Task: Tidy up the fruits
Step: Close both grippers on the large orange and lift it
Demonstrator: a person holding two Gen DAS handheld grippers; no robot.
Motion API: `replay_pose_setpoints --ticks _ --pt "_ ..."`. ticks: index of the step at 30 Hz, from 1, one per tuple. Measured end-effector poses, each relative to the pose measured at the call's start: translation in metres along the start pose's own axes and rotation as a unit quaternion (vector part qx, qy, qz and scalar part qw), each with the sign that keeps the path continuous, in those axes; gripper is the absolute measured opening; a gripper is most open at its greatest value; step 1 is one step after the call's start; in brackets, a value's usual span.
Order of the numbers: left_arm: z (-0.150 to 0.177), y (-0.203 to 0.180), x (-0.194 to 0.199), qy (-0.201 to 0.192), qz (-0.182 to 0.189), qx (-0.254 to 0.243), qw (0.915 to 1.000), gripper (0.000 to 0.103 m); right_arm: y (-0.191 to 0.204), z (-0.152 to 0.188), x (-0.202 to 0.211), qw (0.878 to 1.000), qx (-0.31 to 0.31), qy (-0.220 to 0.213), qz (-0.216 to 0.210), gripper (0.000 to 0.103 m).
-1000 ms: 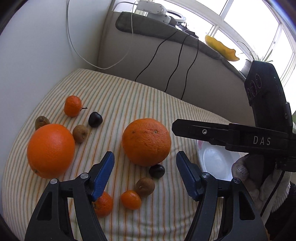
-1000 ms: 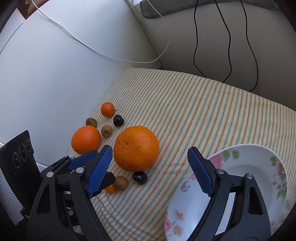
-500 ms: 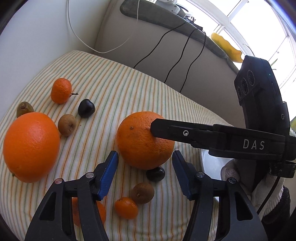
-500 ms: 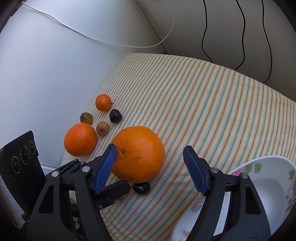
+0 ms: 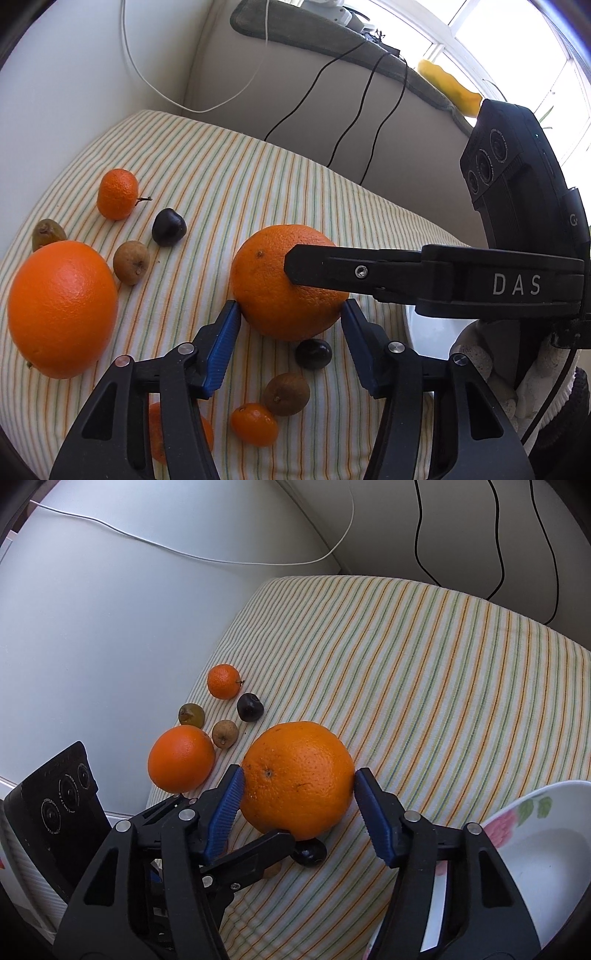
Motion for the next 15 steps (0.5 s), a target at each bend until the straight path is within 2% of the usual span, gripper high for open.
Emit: replay_pose_setpoints --ticks 15 --pt "0.004 -0.031 0.027 -0.020 0.009 -0.032 0.9992 0.056 0.004 0.015 0.054 0.999 0.018 -0.037 0.011 0.064"
Point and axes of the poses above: each gripper's, at about its wrist camera, not at the fingertips, and x roughly against the way its jaws point, y to its left, z to its underside, the point moved 7 cm from there along -x, roughly the way its jaws point, and after that the axes turned 10 degrees about z, right-handed, at the moved point
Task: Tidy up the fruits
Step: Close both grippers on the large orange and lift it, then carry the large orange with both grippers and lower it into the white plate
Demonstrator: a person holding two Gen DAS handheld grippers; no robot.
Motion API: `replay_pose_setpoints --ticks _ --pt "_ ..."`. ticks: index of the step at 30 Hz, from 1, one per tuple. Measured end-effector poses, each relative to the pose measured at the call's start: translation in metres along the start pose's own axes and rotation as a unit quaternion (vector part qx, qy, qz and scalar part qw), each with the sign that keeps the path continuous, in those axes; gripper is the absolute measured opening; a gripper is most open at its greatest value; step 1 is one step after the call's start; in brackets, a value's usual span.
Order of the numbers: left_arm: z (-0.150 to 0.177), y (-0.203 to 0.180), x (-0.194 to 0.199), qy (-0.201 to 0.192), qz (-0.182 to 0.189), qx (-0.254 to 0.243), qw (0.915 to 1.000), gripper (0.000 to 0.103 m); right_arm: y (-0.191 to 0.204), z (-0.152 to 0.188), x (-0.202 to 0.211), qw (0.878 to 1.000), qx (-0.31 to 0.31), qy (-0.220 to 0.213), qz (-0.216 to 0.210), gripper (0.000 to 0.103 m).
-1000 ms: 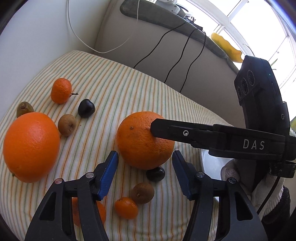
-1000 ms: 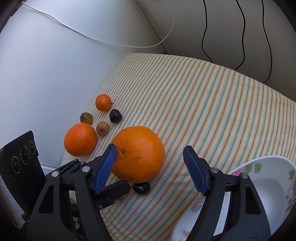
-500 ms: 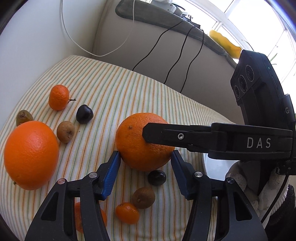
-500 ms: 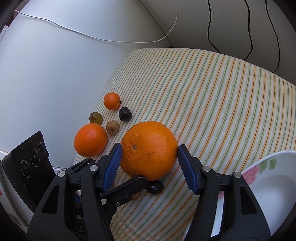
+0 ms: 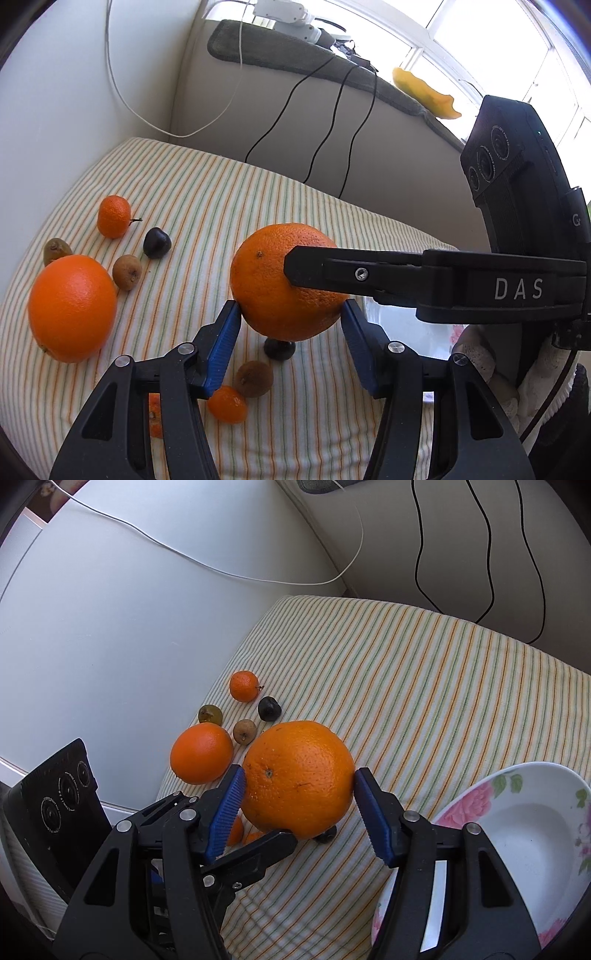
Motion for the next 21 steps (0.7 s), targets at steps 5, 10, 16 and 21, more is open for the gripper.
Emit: replay_pose_setpoints --ticks 5,10,16,21 --pt "0.004 -0.024 -0.004 0.006 0.012 -0.015 0.9998 0.056 -0.015 0.010 0.024 1.000 -0.005 -0.013 0.013 0.064" --pt "0.008 -0.050 -0.017 0.014 0.024 -0.031 0.9991 0.056 -0.038 0.022 0.046 0.999 -0.019 -0.024 0.022 0.064" --pt "0.009 -0.077 -0.037 0.031 0.037 -0.047 0.9978 0.056 -0.068 0.033 0.064 0.998 -0.040 -0.032 0.035 0.064" --pt "0.011 -0.097 -0.055 0.044 0.041 -0.062 0.9963 0.056 -0.096 0.043 0.078 0.997 -0.058 -0.037 0.037 0.064"
Point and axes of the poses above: each gripper's, at about its wrist camera, not at the fingertips, and x roughly against the way its jaws point, y to its left, z to its underside, the point moved 7 cm from there along -x, roughly the way its jaws point, and after that the axes turned 10 degrees about z, right-handed, at the moved point
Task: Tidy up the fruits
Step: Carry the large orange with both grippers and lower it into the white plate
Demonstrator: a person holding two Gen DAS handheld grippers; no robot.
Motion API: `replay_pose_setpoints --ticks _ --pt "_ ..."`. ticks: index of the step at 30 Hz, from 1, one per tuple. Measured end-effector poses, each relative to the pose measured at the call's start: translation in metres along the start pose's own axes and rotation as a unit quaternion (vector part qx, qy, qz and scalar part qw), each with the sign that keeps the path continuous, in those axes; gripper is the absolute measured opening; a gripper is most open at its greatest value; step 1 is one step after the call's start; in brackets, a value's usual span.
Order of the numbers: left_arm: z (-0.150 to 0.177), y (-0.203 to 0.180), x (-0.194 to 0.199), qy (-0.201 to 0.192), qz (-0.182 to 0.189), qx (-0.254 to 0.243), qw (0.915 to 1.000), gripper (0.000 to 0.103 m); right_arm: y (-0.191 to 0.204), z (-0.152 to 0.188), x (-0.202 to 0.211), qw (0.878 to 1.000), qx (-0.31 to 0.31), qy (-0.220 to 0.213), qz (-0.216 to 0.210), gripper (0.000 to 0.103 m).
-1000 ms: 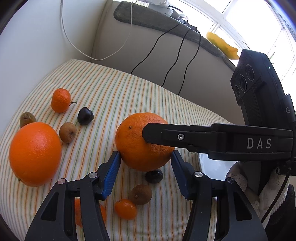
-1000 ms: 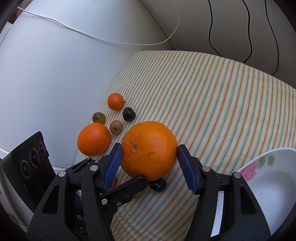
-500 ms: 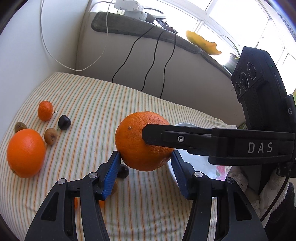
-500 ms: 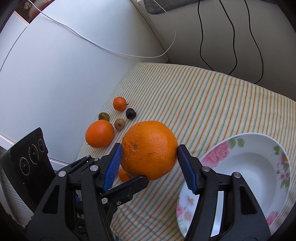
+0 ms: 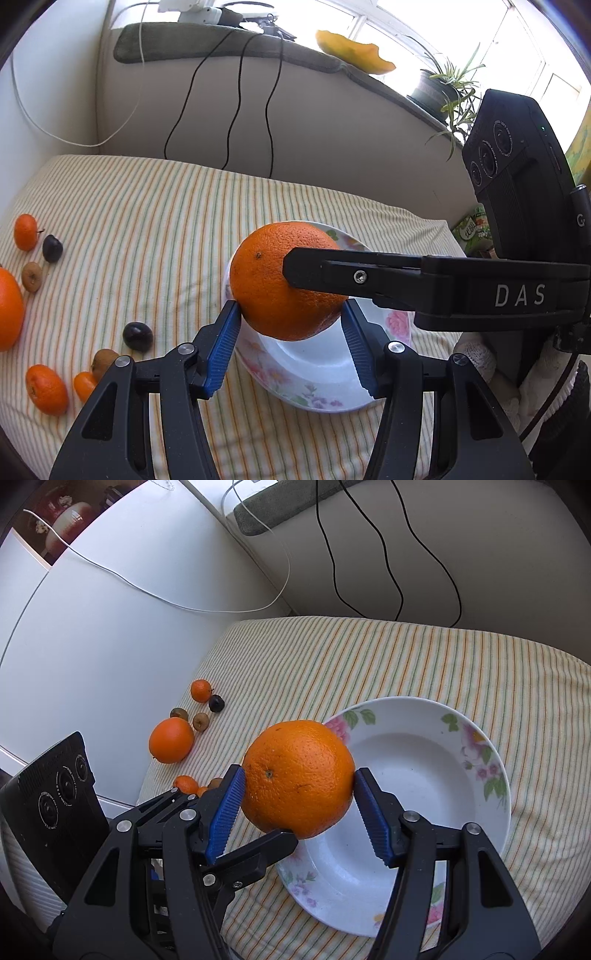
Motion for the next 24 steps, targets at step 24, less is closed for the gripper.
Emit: replay_pose_setpoints --ticks 24 --pt "0.006 -0.038 -0.055 0.033 -0.013 -0.051 0.9981 0.053 -0.064 0.008 0.009 0.998 -0.054 -0.018 0.017 0.063"
Point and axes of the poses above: each gripper's, at about its wrist camera, not at the fingertips, and x roughly against the way its jaws point, y to its left, z to its underside, the point moved 7 cm from there along -x, roughly the way its jaws point, and after that the axes turned 10 degrees about z, right-handed, at the moved point
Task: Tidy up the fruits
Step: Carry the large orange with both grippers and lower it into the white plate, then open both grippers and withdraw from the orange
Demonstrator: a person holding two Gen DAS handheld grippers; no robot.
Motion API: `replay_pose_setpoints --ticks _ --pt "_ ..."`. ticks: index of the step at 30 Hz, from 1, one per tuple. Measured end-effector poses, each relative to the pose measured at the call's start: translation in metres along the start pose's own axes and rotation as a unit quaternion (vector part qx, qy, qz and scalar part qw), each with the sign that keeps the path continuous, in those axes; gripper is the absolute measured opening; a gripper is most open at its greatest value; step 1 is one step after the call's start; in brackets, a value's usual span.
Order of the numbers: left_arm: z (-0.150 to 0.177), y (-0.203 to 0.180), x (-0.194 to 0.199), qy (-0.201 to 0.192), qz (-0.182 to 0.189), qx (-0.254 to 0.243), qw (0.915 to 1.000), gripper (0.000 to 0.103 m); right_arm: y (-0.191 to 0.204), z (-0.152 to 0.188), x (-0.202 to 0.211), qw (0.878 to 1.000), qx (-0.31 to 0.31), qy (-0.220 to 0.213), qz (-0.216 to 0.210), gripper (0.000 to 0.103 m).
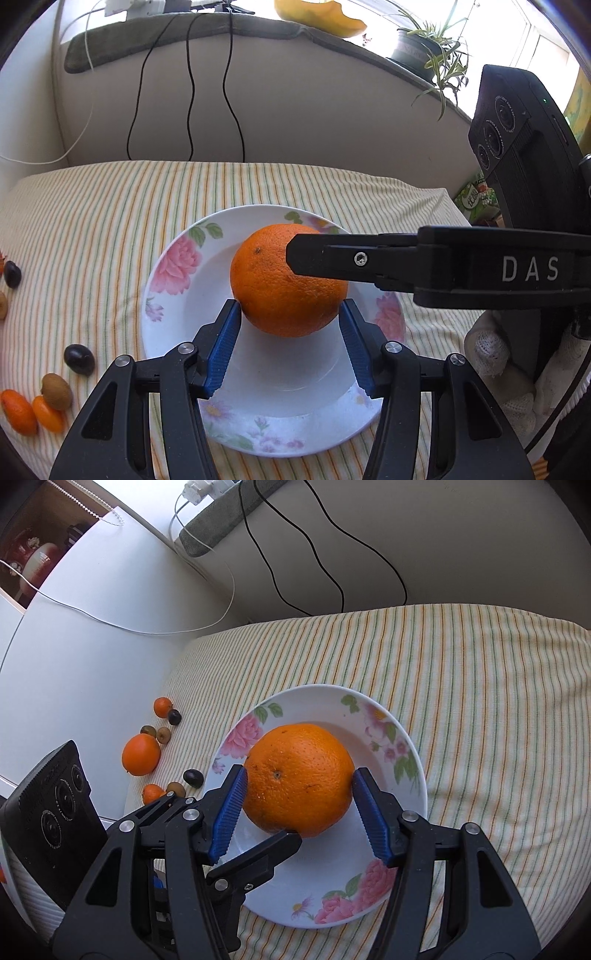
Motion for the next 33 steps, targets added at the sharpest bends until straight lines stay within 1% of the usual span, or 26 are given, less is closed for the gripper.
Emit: replay_pose_setpoints --ticks 2,5,8,11,14,17,21,24,25,30,33 --pt "0.000 0.000 0.005 -0.004 -0.003 -0.004 1.0000 0.053 0.001 -0.002 0.006 1.000 0.008 -0.011 0.011 0.064" --pt "0.002 0.001 0.012 -0.006 -0.003 -0.005 1.0000 0.055 0.005 -0.003 0.012 0.999 0.023 -0.025 0.030 0.069" --pt "0.007 0.005 0.019 -0.009 0.002 0.000 1.0000 0.056 0.008 -0.001 0.015 0.998 0.032 -0.036 0.039 0.073" --pt "0.011 0.011 0.027 -0.018 0.010 0.002 0.9998 0.056 0.010 0.001 0.015 0.998 0.030 -0.041 0.046 0.074" --pt "0.016 0.016 0.042 -0.032 0.005 0.001 0.9995 0.056 0.012 0.003 0.018 0.997 0.029 -0.051 0.051 0.074" --pt "0.020 0.025 0.057 -0.047 -0.003 0.005 0.9989 0.056 0.016 0.003 0.023 0.995 0.039 -0.073 0.063 0.074" --pt "0.029 0.038 0.079 -0.062 -0.024 0.005 0.9978 0.056 0.031 0.004 0.030 0.990 0.067 -0.097 0.075 0.074" --pt "0.038 0.054 0.099 -0.074 -0.042 0.015 0.9963 0.056 0.047 0.004 0.034 0.985 0.091 -0.119 0.081 0.081" --pt "0.042 0.060 0.106 -0.078 -0.048 0.020 0.9956 0.056 0.052 0.005 0.035 0.984 0.099 -0.122 0.083 0.081" --pt "0.062 0.090 0.135 -0.096 -0.081 0.047 0.9910 0.056 0.077 0.012 0.031 0.980 0.136 -0.120 0.080 0.081" --pt "0.072 0.105 0.152 -0.106 -0.104 0.056 0.9874 0.056 0.095 0.019 0.026 0.975 0.167 -0.120 0.079 0.081"
Point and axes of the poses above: each gripper's, at about its wrist camera, not at the fingertips, and x roughly against the way its jaws point, y to its left, z to its underside, the point moved 7 cm from there along -x, roughly the way its jaws point, and after that the axes turned 10 degrees about z, right-handed, at the moved point
